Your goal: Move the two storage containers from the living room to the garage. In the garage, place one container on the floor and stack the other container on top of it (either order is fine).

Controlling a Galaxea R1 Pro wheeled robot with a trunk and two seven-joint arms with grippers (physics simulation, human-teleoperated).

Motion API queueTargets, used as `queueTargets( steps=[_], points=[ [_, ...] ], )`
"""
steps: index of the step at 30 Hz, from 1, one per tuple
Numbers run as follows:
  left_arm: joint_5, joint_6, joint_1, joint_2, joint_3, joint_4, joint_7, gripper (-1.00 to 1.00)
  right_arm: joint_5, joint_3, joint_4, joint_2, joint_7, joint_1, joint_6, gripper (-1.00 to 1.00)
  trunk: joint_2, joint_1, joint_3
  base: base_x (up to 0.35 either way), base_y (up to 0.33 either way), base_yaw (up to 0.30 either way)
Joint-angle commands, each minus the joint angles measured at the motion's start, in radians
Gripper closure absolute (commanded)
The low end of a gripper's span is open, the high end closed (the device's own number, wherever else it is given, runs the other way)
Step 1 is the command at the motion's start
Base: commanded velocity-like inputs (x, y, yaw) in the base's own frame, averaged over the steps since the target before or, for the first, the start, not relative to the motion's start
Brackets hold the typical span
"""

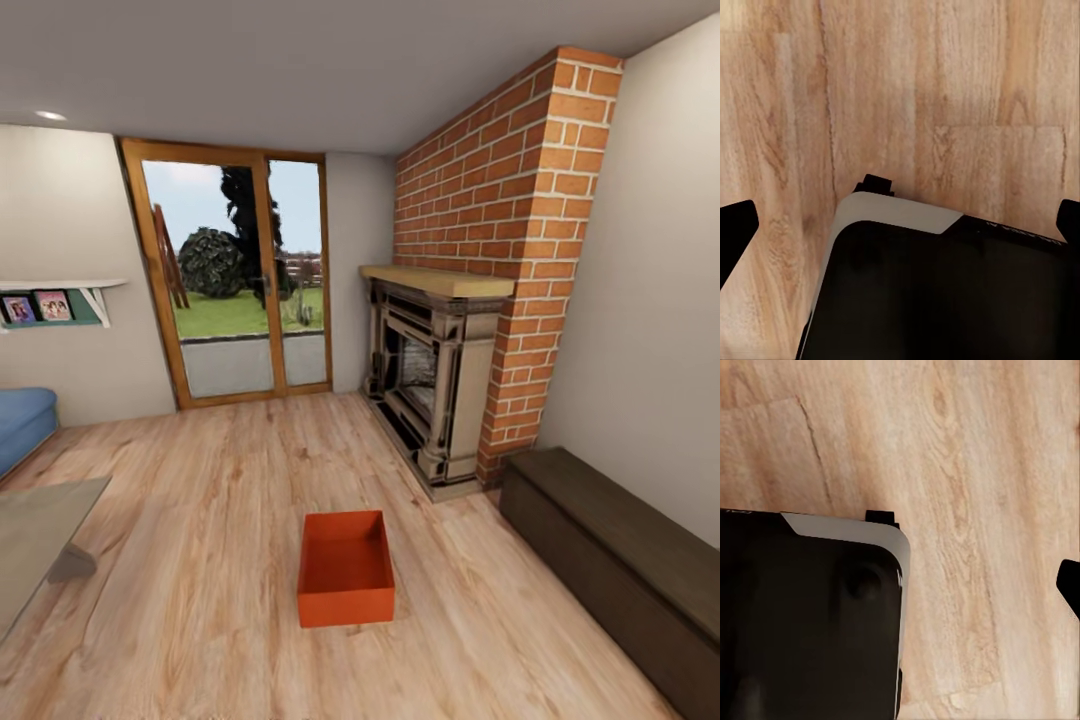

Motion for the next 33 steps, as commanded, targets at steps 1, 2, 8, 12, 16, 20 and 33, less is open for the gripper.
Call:
queueTargets(
  steps=[1, 2, 8, 12, 16, 20, 33],
  points=[
    [0.002, -0.004, -0.001, 0.0, 0.008, 0.001, 0.002, -1.0, -0.01, 0.009, 0.003, 0.0, 0.0, -0.001, -0.006, -1.0, -0.001, 0.0, -0.002, 0.0, 0.0, 0.268],
    [0.002, -0.004, -0.001, 0.0, 0.008, 0.001, 0.002, -1.0, -0.01, 0.009, 0.003, 0.0, 0.0, -0.001, -0.006, -1.0, -0.001, 0.0, -0.002, 0.0, 0.0, 0.119],
    [0.002, -0.004, -0.001, 0.0, 0.008, 0.001, 0.002, -1.0, -0.01, 0.009, 0.003, 0.0, 0.0, -0.001, -0.006, -1.0, -0.001, 0.0, -0.002, 0.0, 0.0, 0.014],
    [0.002, -0.004, -0.001, 0.0, 0.008, 0.001, 0.002, -1.0, -0.01, 0.009, 0.003, 0.0, 0.0, -0.001, -0.006, -1.0, -0.001, 0.0, -0.002, 0.0, 0.0, 0.0],
    [0.002, -0.004, -0.001, 0.0, 0.008, 0.001, 0.002, -1.0, -0.01, 0.009, 0.003, 0.0, 0.0, -0.001, -0.006, -1.0, -0.001, 0.0, -0.002, 0.156, 0.0, 0.0],
    [0.002, -0.004, -0.001, 0.0, 0.008, 0.001, 0.002, -1.0, -0.01, 0.009, 0.003, 0.0, 0.0, -0.001, -0.006, -1.0, -0.001, 0.0, -0.002, 0.316, 0.0, 0.0],
    [0.002, -0.004, -0.001, 0.0, 0.008, 0.001, 0.002, -1.0, -0.01, 0.009, 0.003, 0.0, 0.0, -0.001, -0.006, -1.0, -0.001, 0.0, -0.002, 0.322, 0.0, 0.0]
  ],
)
